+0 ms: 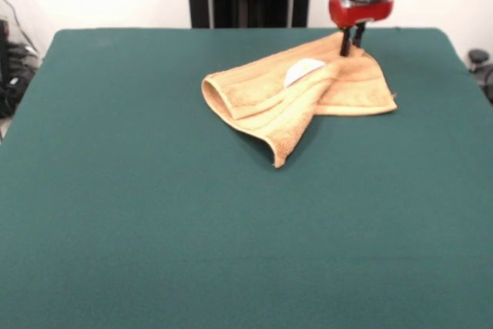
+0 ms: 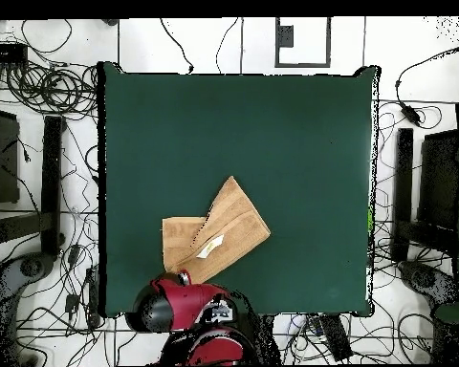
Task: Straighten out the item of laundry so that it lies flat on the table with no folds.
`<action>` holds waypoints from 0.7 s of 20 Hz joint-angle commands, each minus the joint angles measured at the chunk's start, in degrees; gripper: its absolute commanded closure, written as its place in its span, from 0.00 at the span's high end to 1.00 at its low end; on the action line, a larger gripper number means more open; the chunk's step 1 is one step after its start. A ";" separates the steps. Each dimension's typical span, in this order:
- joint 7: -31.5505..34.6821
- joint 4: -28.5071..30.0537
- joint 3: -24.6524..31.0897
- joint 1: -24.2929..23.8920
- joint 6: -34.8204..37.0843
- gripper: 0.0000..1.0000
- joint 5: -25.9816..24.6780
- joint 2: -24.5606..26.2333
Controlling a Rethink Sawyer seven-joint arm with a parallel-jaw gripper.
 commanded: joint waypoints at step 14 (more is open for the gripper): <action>8.02 1.24 10.00 -9.90 -0.17 0.00 -6.25 -1.14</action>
